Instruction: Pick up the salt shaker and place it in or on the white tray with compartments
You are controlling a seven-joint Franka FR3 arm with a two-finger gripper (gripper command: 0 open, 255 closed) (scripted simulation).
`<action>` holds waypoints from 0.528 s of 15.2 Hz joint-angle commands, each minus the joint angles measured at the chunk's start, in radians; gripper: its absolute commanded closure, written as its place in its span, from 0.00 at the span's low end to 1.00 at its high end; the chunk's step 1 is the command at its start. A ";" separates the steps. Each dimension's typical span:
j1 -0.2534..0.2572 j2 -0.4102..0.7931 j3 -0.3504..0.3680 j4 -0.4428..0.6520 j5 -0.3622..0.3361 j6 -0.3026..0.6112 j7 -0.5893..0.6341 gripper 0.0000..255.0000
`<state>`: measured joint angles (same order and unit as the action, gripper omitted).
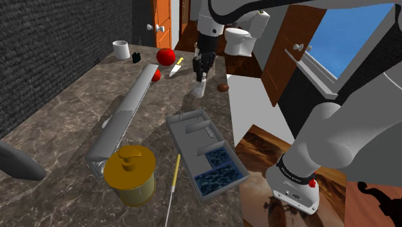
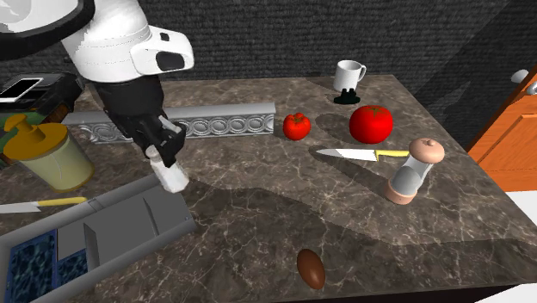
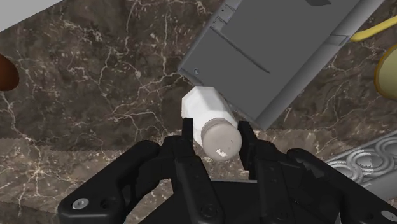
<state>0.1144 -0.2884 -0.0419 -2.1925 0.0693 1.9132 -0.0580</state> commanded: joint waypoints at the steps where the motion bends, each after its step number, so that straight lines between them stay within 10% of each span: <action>1: 0.016 -0.049 0.027 -0.042 0.006 -0.005 0.042 1.00; 8: 0.077 -0.213 0.129 -0.163 0.051 -0.035 0.183 1.00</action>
<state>0.1816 -0.4770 0.0705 -2.3385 0.1123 1.8831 0.1017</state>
